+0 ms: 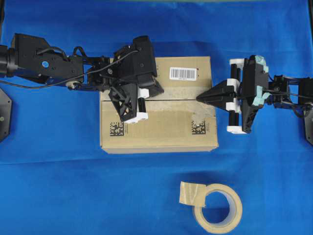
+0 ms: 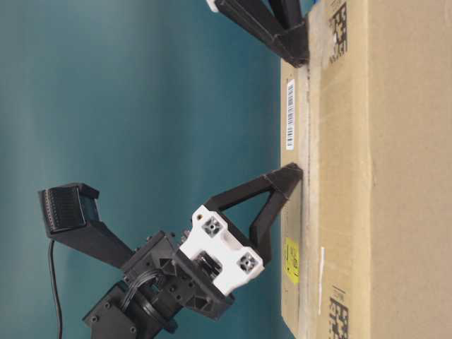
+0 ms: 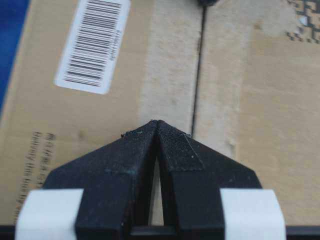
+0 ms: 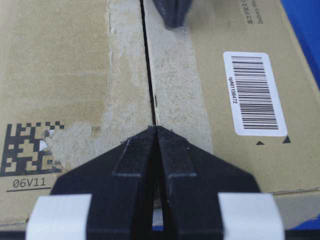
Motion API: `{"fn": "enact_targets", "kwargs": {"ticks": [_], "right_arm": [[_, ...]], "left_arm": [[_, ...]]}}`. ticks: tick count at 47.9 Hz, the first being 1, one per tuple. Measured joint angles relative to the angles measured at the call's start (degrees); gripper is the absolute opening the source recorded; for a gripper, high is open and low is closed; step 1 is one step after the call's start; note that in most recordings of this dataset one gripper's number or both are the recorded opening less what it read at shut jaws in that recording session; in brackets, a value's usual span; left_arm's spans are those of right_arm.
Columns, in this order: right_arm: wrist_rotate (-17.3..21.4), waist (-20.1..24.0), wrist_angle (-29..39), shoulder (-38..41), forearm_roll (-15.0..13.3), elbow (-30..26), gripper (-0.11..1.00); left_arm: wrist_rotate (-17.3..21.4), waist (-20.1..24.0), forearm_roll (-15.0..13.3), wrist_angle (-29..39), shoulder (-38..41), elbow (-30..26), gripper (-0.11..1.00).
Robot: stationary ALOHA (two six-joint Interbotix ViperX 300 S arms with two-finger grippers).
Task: Close the cardboard box.
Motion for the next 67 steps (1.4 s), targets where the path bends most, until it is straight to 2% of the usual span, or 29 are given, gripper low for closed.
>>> {"fn": "enact_targets", "kwargs": {"ticks": [22,31,43,51,59,67], "right_arm": [[0.0,-0.1,-0.5,1.6,0.1,0.0,0.0],[0.0,-0.1,-0.5,1.4,0.1,0.0,0.0],[0.0,0.0,-0.5,1.4,0.1,-0.1,0.0],[0.0,0.0,-0.6,1.6,0.1,0.0,0.0],[0.1,-0.1,-1.1,1.7,0.1,0.0,0.0],[0.0,0.0,-1.1,1.7,0.2,-0.1,0.0]], "left_arm": [[0.6,-0.9,-0.1,-6.3,-1.9,3.7,0.0],[1.0,-1.5,-0.1,-14.4,-4.8,8.2,0.0],[1.0,-2.5,-0.1,-32.4,-11.6,20.6,0.0],[1.0,-3.4,-0.1,-42.3,-13.2,28.1,0.0],[0.9,-3.8,-0.2,-46.8,-12.5,31.6,0.0],[1.0,-3.9,-0.4,-48.5,-11.6,33.4,0.0]]}}
